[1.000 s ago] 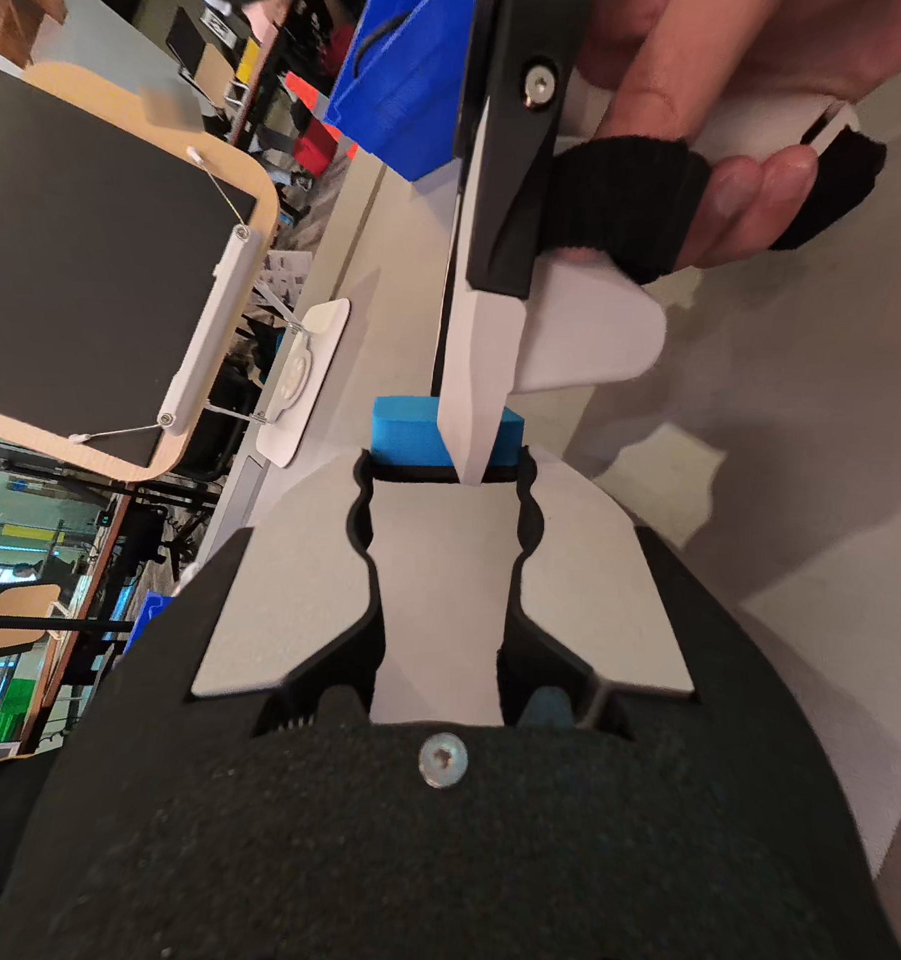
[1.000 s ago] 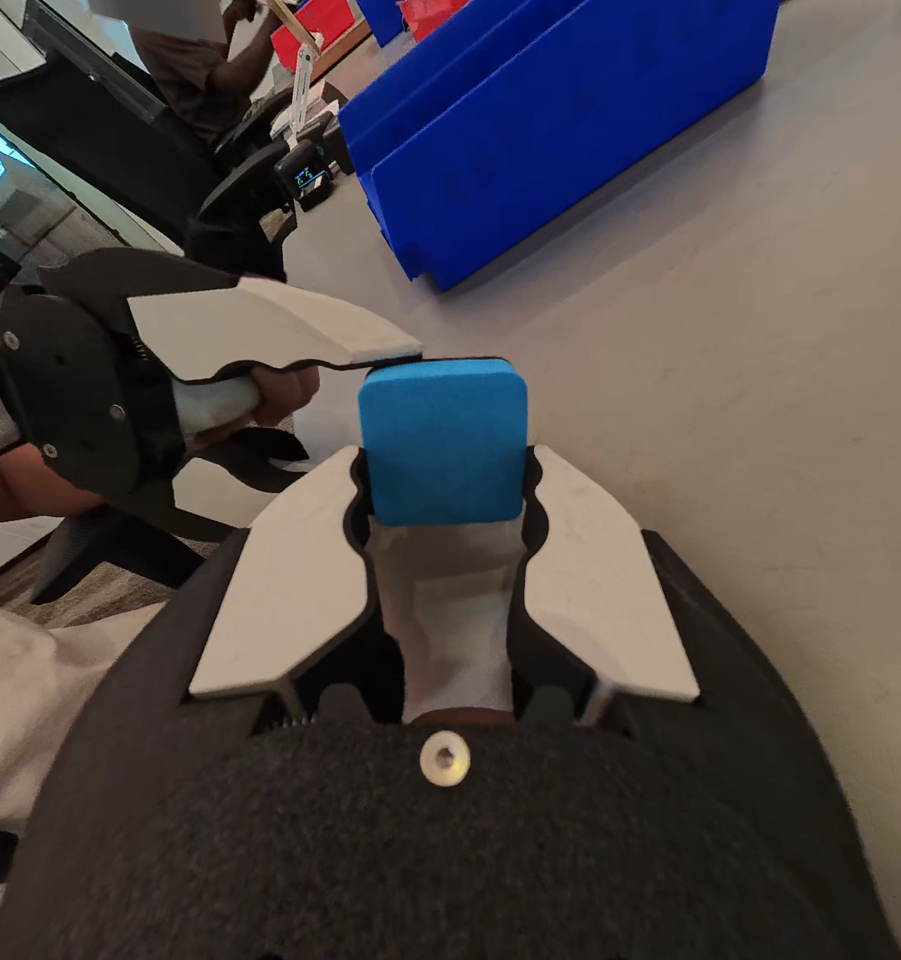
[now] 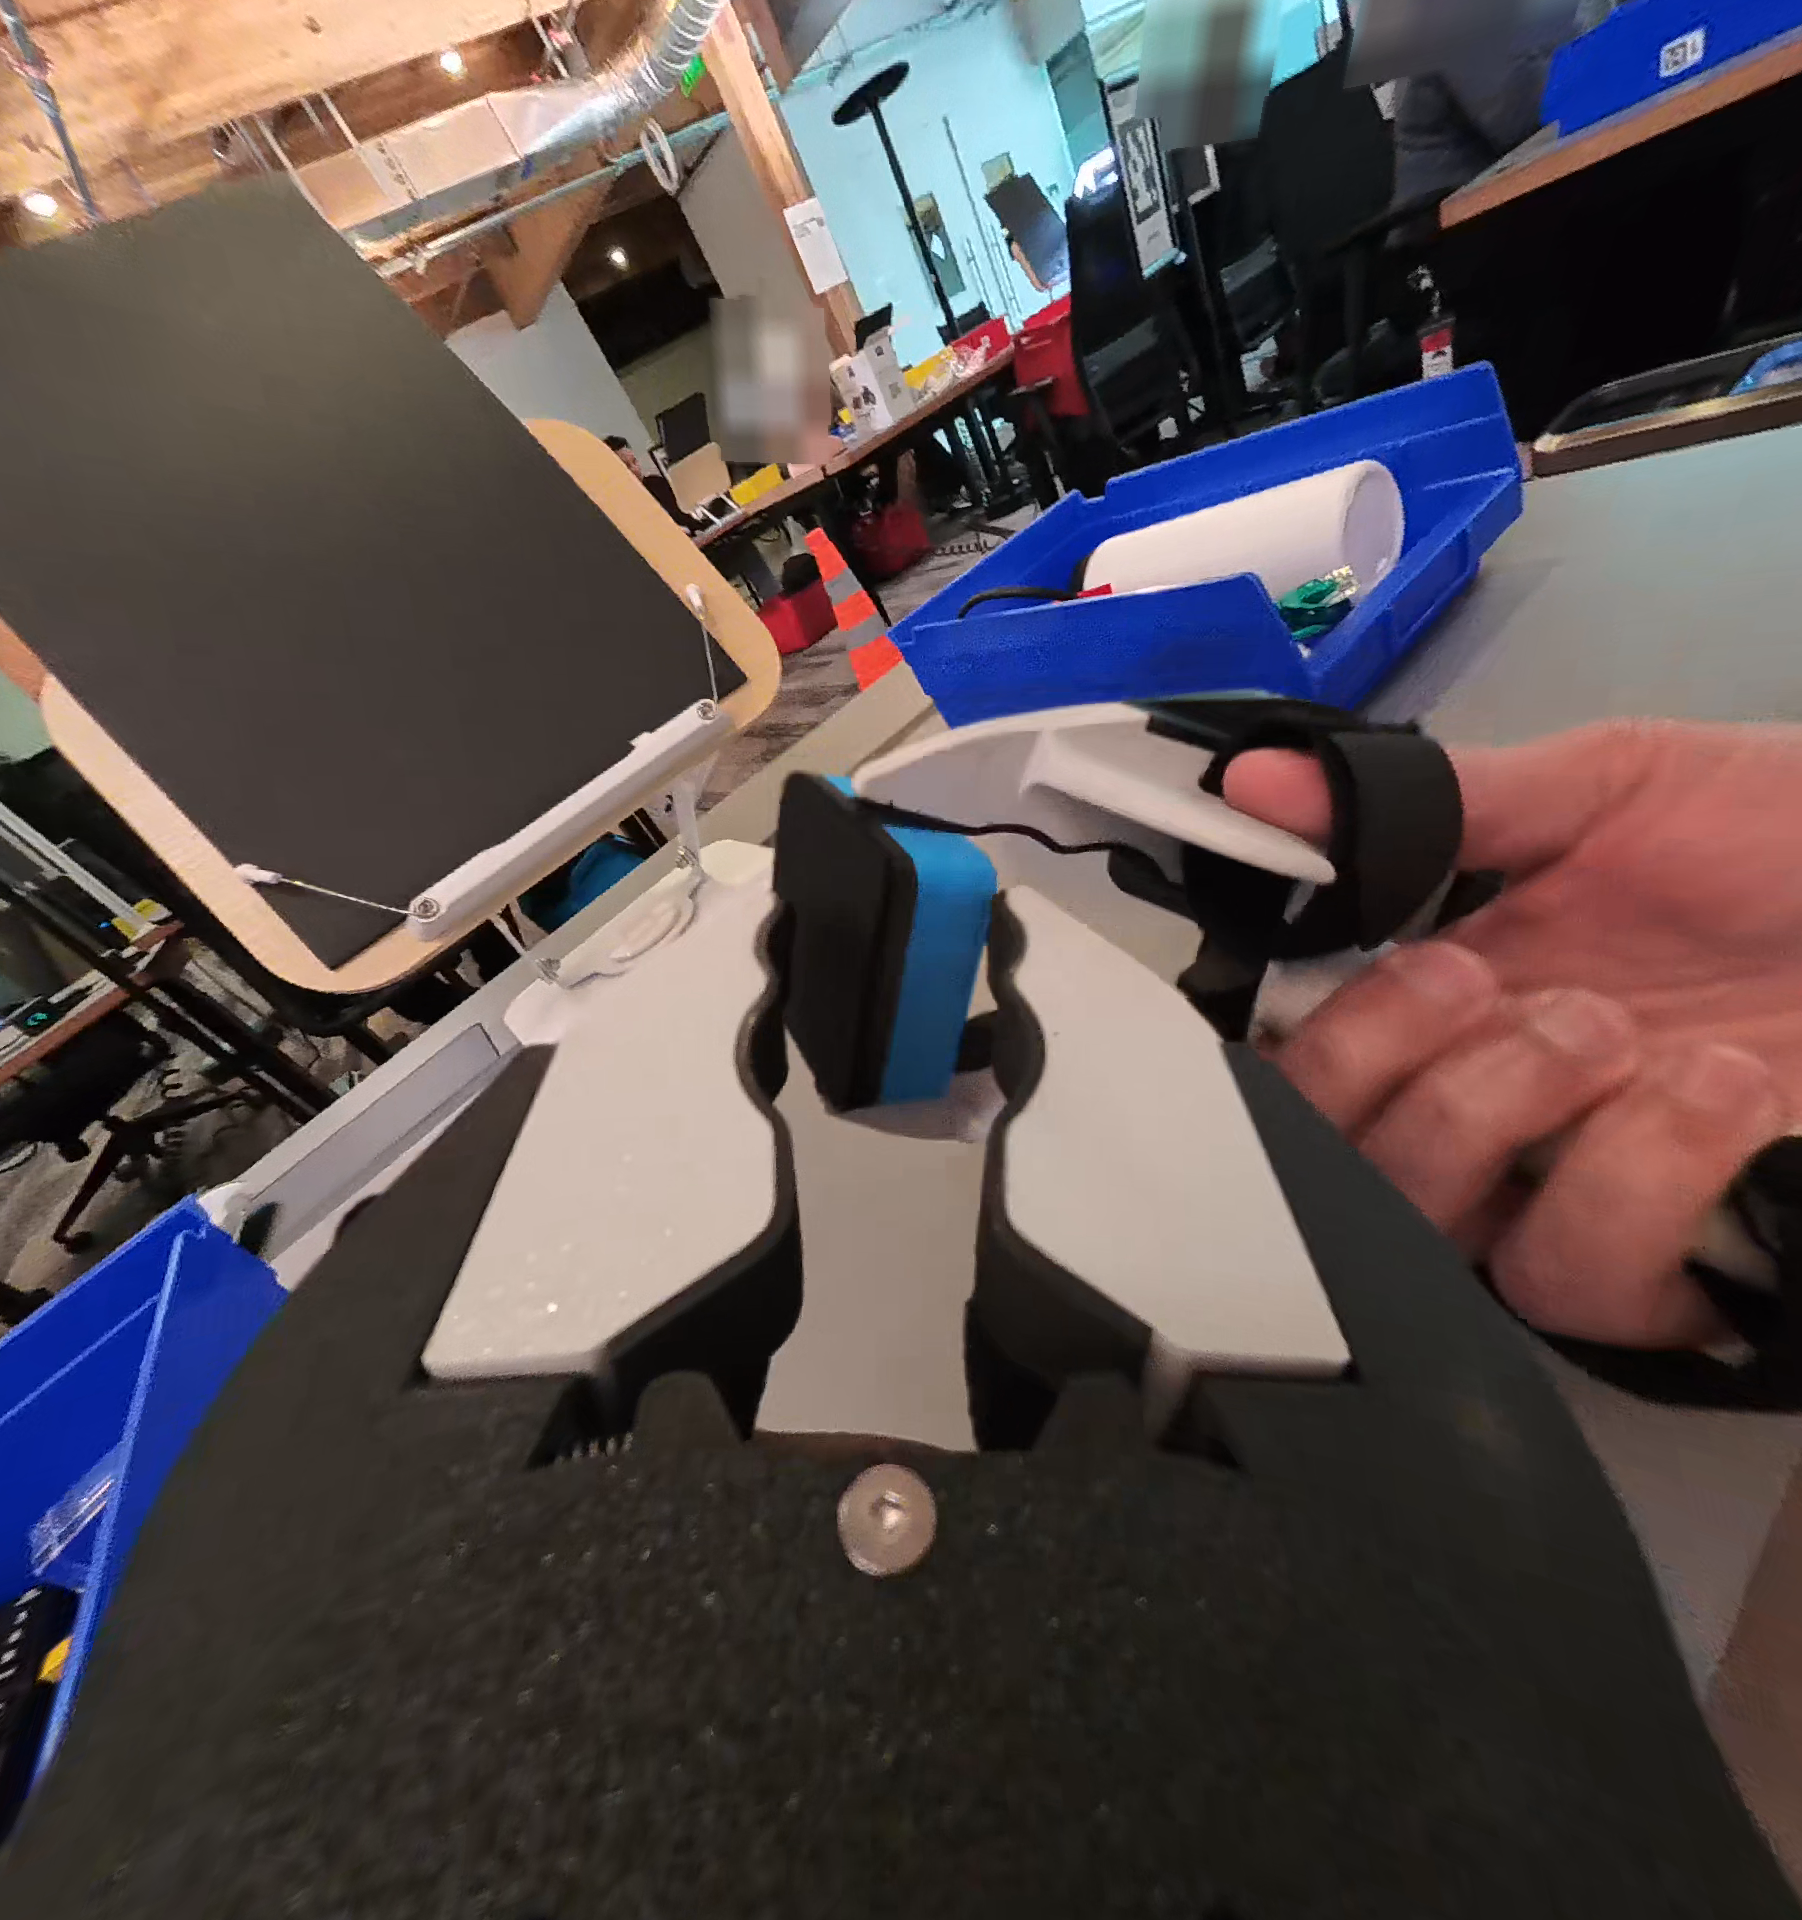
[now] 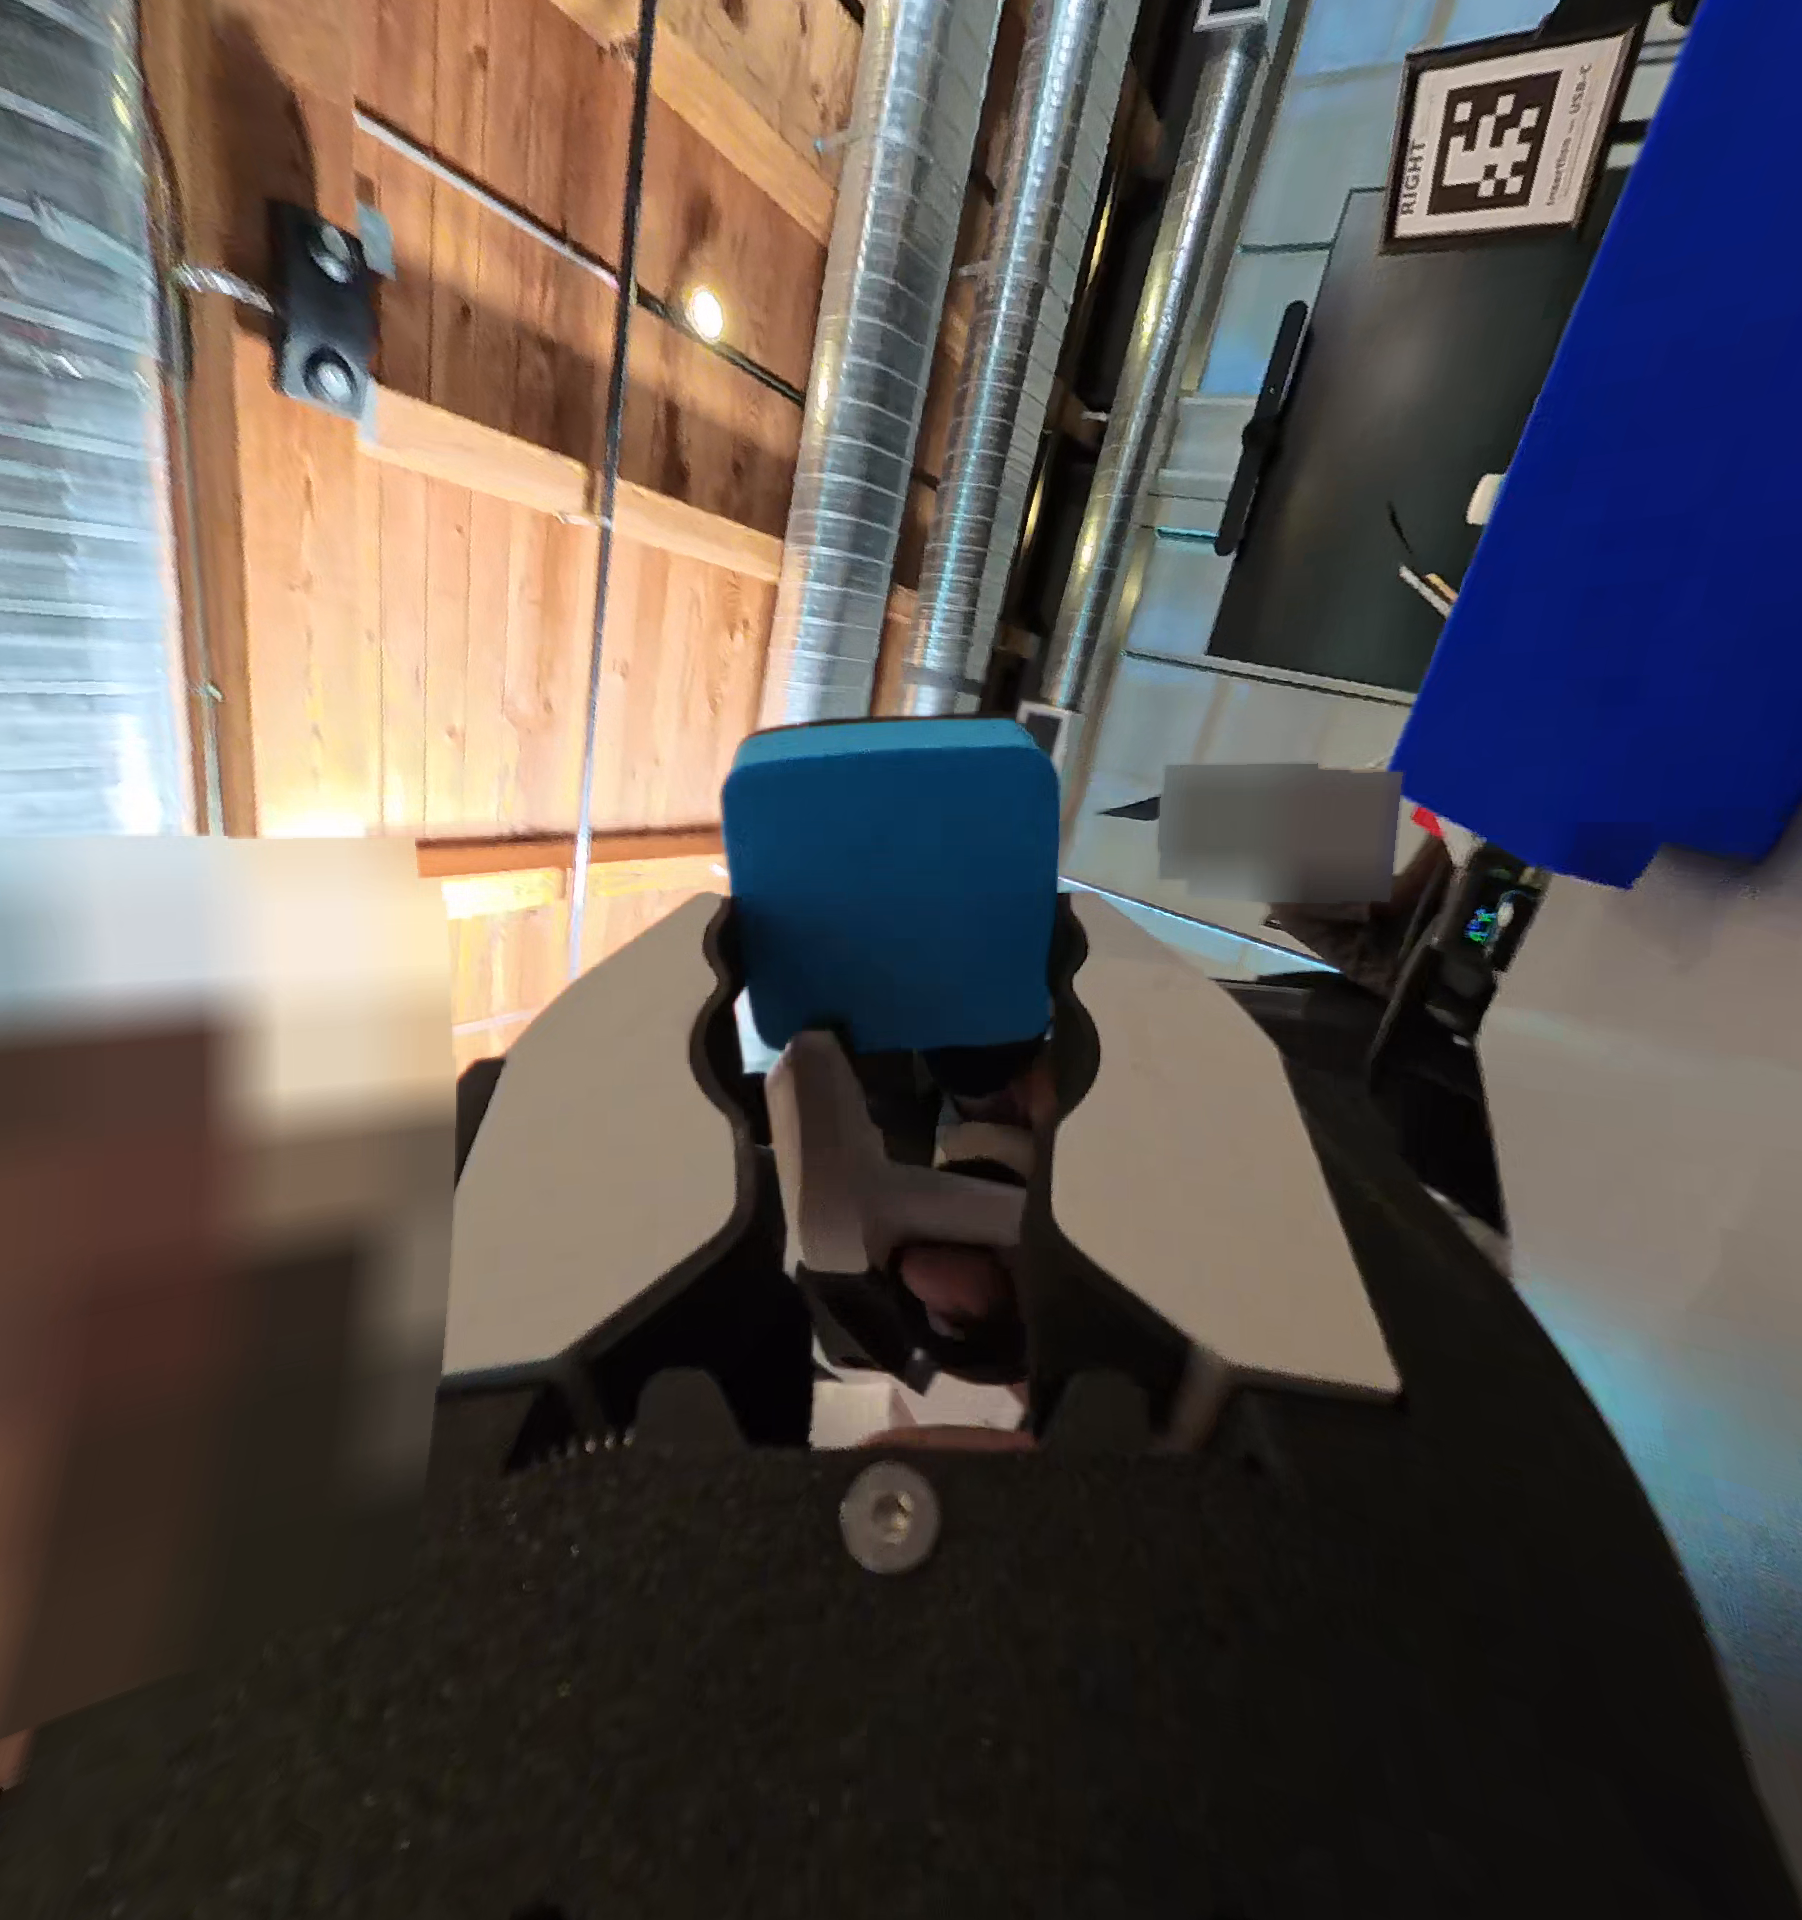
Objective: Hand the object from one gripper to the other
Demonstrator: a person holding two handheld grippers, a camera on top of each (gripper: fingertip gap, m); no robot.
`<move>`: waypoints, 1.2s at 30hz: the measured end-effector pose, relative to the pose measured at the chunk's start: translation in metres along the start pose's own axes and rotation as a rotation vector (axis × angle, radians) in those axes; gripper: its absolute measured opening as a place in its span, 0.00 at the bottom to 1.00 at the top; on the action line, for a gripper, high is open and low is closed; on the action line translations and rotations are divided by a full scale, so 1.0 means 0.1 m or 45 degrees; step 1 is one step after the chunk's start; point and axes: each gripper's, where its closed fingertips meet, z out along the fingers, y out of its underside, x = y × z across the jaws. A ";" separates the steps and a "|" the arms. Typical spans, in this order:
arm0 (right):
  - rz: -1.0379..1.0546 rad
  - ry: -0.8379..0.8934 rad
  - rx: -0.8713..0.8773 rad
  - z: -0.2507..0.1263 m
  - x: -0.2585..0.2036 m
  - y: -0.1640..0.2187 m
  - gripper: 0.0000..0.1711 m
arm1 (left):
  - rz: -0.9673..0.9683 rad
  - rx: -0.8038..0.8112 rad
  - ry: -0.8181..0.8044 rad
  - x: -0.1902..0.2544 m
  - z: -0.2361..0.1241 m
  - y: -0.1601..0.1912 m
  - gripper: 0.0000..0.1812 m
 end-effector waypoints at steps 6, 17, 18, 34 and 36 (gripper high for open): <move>0.014 0.030 -0.026 -0.01 0.05 -0.01 0.36 | 0.150 -0.088 -0.041 0.01 0.00 0.09 0.13; -1.217 0.690 -0.678 -0.35 0.27 -0.33 0.45 | 0.457 -0.098 0.147 -0.03 -0.07 0.38 0.13; -1.321 0.755 -0.745 -0.42 0.31 -0.38 0.44 | 0.485 -0.115 0.196 0.01 -0.07 0.44 0.13; -1.674 1.098 -0.826 -0.42 0.59 -0.21 0.31 | 0.828 -0.426 0.069 0.11 0.06 0.72 0.13; -1.644 1.092 -0.839 -0.43 0.59 -0.20 0.31 | 0.828 -0.417 0.061 0.12 0.05 0.71 0.13</move>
